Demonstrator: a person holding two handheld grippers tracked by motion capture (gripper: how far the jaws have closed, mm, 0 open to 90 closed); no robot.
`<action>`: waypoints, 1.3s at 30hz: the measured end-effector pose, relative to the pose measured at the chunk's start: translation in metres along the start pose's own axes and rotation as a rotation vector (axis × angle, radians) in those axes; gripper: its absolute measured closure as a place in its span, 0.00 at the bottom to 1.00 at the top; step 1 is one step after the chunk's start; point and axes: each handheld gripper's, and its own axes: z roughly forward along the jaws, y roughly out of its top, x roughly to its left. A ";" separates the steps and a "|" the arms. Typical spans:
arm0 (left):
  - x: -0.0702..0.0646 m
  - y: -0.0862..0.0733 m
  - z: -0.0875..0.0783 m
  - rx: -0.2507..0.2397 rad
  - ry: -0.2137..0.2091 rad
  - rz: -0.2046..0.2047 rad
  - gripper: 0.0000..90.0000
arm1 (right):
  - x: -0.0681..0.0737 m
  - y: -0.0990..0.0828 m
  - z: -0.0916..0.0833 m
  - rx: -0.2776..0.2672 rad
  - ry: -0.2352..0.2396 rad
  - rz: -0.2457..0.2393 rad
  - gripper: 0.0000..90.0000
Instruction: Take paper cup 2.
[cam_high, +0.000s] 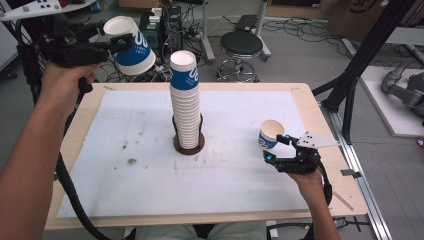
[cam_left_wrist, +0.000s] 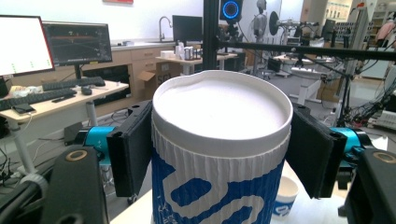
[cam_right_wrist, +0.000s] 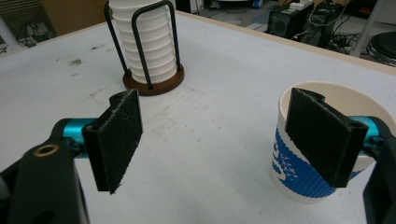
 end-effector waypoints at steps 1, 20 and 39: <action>0.000 0.000 0.000 0.000 0.000 0.000 0.33 | 0.000 0.000 0.000 0.000 0.000 0.000 0.22; -0.014 -0.101 -0.015 0.038 -0.059 -0.033 0.33 | 0.002 -0.003 0.004 0.008 0.011 -0.009 0.22; -0.041 -0.171 -0.007 0.100 -0.123 -0.047 0.33 | 0.004 -0.004 0.011 0.012 0.030 -0.007 0.22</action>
